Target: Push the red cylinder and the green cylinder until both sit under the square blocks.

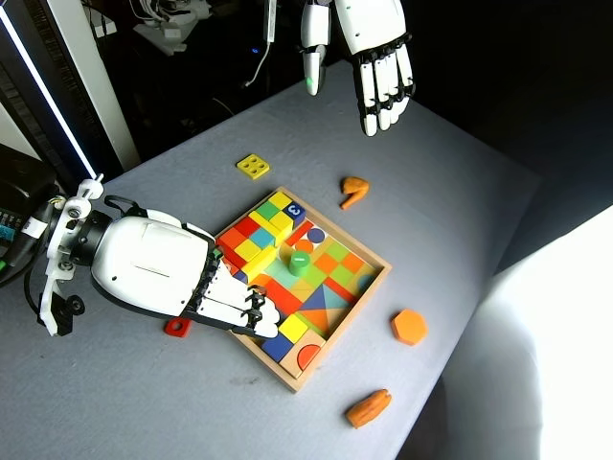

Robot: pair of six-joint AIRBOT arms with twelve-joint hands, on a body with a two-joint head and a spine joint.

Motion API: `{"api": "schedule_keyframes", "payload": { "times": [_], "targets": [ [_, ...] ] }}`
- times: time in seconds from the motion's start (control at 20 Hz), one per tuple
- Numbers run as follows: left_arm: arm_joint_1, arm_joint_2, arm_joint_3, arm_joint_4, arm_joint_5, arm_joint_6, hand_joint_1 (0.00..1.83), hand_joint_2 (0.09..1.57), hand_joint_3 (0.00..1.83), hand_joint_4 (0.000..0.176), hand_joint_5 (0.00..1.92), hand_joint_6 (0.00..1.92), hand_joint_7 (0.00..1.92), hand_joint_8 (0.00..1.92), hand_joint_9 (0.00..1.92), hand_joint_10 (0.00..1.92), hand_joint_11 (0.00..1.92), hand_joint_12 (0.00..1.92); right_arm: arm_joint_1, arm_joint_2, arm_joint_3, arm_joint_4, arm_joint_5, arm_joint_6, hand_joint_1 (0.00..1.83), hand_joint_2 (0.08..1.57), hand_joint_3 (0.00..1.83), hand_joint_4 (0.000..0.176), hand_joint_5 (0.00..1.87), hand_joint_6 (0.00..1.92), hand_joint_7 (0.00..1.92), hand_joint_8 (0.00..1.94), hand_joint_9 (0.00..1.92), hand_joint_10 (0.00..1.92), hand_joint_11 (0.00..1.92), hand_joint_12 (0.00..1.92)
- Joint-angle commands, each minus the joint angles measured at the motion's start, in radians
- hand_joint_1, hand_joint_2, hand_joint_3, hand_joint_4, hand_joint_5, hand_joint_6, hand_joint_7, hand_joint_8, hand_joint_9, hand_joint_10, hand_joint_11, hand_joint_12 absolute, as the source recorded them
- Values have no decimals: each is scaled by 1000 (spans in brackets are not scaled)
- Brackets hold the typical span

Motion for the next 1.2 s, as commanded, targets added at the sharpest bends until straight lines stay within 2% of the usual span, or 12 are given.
{"api": "schedule_keyframes", "payload": {
  "times": [0.0, 0.4, 0.45, 0.55, 0.65, 0.9, 1.05, 1.15],
  "targets": [
    [-7, 4, -1, 37, -64, 1, 198, 1316, 0, 40, 206, 9, 212, 5, 223, 4, 0, 665, 17, 13, -3, -29, 52, -3, 9, 1194, 2, 0, 810, 101, 124, 0, 0, 0, 0, 0],
    [-6, 4, -1, 37, -64, 2, 179, 1324, 2, 45, 182, 0, 172, 0, 192, 0, 0, 615, 66, 1, -5, -34, 51, 13, 0, 1188, 0, 0, 832, 107, 133, 6, 0, 0, 0, 0],
    [-2, 4, -1, 37, -64, 2, 176, 1322, 1, 51, 177, 0, 169, 0, 187, 0, 0, 624, 73, -23, 4, -110, 58, 71, 5, 1189, 0, 0, 831, 107, 128, 4, 0, 0, 0, 0],
    [-2, 4, -1, 37, -64, 2, 198, 1316, 0, 45, 195, 6, 179, 3, 191, 2, 0, 631, 80, -52, 15, -135, 65, 80, 5, 1185, 0, 0, 836, 109, 131, 5, 0, 0, 0, 0],
    [-2, 4, -2, 37, -64, 2, 199, 1323, 1, 37, 205, 4, 185, 3, 199, 3, 0, 656, 84, -105, 47, -135, 64, 100, 22, 1185, 0, 0, 838, 112, 130, 5, 5, 2, 0, 0],
    [-2, 4, -2, 37, -64, 2, 188, 1324, 1, 37, 206, 3, 191, 2, 207, 2, 0, 664, 92, -242, 142, -135, 77, 126, 0, 1185, 0, 0, 825, 108, 123, 1, 0, 0, 0, 0],
    [-2, 4, -2, 37, -64, 2, 224, 1309, 0, 42, 228, 9, 193, 2, 214, 3, 0, 688, 105, -290, 174, -135, 92, 133, 0, 1185, 0, 0, 818, 105, 126, 2, 7, 3, 0, 0],
    [-2, 4, -2, 37, -64, 2, 192, 1319, 0, 31, 215, 1, 193, 3, 200, 0, 0, 628, 106, -307, 192, -135, 92, 159, 47, 1186, 0, 0, 841, 114, 134, 4, 4, 2, 0, 0]
  ]
}}
